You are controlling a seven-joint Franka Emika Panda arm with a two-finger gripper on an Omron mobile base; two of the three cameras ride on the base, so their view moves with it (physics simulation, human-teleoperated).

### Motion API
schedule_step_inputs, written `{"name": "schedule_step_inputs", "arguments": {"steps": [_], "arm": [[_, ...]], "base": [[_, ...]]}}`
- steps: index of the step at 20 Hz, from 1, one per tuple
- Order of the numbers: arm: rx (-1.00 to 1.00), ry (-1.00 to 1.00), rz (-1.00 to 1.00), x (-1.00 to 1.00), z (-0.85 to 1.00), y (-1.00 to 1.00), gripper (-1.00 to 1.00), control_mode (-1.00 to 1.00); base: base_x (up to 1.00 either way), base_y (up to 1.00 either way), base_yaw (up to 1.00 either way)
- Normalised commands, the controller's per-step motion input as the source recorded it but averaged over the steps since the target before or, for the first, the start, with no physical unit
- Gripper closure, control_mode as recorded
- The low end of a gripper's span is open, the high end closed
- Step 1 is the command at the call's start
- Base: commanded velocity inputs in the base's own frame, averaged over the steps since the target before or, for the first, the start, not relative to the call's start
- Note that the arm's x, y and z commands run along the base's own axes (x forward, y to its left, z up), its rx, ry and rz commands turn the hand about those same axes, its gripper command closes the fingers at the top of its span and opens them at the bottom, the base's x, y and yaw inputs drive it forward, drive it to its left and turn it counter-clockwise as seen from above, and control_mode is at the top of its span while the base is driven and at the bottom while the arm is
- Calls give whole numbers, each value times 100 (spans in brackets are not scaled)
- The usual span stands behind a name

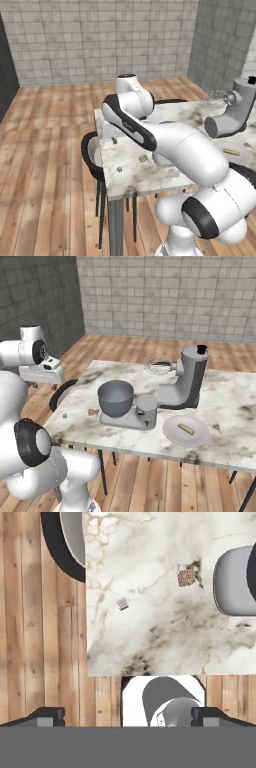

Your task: Add butter and sugar cubes to the stand mixer bowl and then turn on the stand mixer to begin making frosting.

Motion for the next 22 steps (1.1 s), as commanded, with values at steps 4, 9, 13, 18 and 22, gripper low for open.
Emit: {"name": "schedule_step_inputs", "arguments": {"steps": [4, 9, 13, 18, 22], "arm": [[-7, 0, -3, 18, -60, 0, -100, -100], [-4, 0, -1, 8, -59, 0, -100, -100], [0, 0, 0, 13, -46, 0, -100, -100], [0, 0, 0, 18, -42, 0, -100, -100], [0, 0, 0, 21, -39, 0, -100, -100]], "base": [[0, 0, 0], [0, 0, 0], [0, 0, 0], [0, 0, 0], [0, 0, 0]]}}
